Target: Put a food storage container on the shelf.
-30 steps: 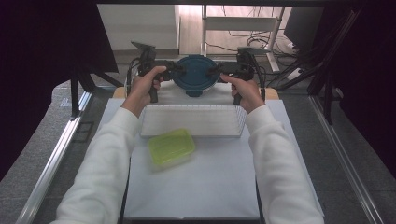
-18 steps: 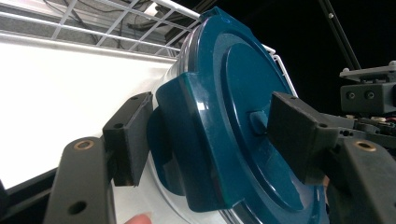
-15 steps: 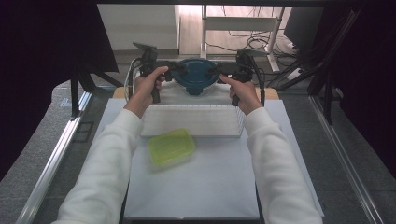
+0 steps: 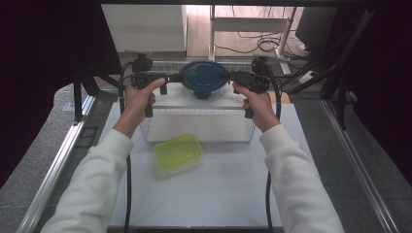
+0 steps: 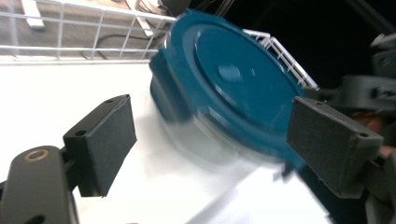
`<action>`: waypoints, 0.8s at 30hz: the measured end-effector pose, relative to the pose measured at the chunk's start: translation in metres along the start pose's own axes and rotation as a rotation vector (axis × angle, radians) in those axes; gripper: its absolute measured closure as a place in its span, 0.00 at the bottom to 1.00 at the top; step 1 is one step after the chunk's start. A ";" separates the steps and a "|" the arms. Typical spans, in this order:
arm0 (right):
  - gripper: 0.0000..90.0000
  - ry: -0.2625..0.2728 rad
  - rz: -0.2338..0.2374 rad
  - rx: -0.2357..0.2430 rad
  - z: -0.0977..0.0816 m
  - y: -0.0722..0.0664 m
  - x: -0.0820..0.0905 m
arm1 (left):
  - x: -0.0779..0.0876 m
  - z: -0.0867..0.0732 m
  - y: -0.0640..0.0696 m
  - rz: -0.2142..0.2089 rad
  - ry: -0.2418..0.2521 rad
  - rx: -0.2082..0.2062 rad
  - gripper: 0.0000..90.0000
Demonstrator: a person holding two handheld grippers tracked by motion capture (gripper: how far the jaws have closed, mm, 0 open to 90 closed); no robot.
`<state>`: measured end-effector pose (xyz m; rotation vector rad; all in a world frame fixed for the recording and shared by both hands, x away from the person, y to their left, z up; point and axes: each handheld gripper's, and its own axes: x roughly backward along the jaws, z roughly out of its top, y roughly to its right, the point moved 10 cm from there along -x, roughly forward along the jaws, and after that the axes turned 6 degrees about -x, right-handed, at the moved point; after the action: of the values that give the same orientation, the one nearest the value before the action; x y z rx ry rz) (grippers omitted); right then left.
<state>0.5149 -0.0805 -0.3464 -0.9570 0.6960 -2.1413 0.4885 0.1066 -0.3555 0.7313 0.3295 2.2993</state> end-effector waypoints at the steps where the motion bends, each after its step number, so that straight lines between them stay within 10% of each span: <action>1: 0.09 0.008 -0.005 0.014 -0.002 -0.002 0.003 | 0.005 -0.005 0.003 -0.001 0.005 -0.014 0.18; 12: 0.12 0.026 -0.060 0.188 -0.048 0.006 0.043 | 0.041 -0.076 0.038 -0.018 0.005 -0.167 0.20; 24: 0.19 -0.008 -0.050 0.366 -0.146 0.029 0.081 | 0.060 -0.171 0.045 0.051 -0.081 -0.256 0.22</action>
<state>0.3699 -0.1322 -0.4174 -0.7894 0.2613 -2.2047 0.3276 0.1099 -0.4500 0.7059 -0.0221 2.2967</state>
